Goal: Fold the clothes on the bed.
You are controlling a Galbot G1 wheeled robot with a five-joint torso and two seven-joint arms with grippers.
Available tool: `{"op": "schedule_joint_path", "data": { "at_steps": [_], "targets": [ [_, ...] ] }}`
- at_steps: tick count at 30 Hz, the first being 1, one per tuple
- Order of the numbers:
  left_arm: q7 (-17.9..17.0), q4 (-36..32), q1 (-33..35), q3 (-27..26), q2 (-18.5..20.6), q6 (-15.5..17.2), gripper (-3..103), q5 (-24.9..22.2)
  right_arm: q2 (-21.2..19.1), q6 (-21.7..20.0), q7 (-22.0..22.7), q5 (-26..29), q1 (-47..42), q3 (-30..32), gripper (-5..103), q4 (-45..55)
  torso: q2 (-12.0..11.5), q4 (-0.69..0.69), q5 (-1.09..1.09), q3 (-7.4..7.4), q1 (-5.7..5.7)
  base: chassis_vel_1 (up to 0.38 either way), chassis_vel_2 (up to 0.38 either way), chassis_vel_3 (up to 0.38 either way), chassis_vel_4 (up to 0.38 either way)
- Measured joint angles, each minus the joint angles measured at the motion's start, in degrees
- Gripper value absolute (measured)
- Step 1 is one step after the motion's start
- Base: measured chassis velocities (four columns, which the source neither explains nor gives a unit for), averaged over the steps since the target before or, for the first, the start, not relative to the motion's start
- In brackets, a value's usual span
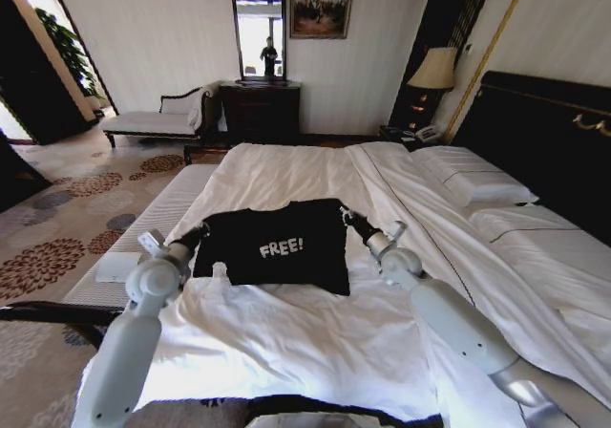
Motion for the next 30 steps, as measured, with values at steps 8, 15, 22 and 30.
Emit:
{"op": "schedule_joint_path", "data": {
  "at_steps": [8,15,22,30],
  "targets": [
    [-3.7,-2.2,-12.4,0.4,8.5,0.2,1,-10.5,-6.3,0.7,2.0,6.5,4.3,5.9,0,9.5,0.0,-0.01,0.04,0.00,0.00,0.000,0.000,0.000,0.000],
    [-4.9,-6.0,-16.7,-3.9,18.8,-1.6,1,-19.8,-14.1,0.4,1.8,10.2,2.5,16.2,0,19.3,0.0,0.02,0.00,0.00,0.01,0.000,0.000,0.000,0.000],
    [-5.1,-19.5,-8.8,-14.8,24.7,-2.3,1,-25.6,-18.2,0.4,3.1,9.1,-12.3,31.0,0,31.4,0.0,-0.01,0.05,-0.02,-0.03,0.000,0.000,0.000,0.000],
    [-3.1,-28.2,14.6,-40.0,25.1,0.3,1,-30.8,-17.4,-3.9,7.3,6.8,-25.1,41.5,0,41.6,0.0,0.05,0.00,-0.01,-0.03,0.000,0.000,0.000,0.000]
  ]
}}
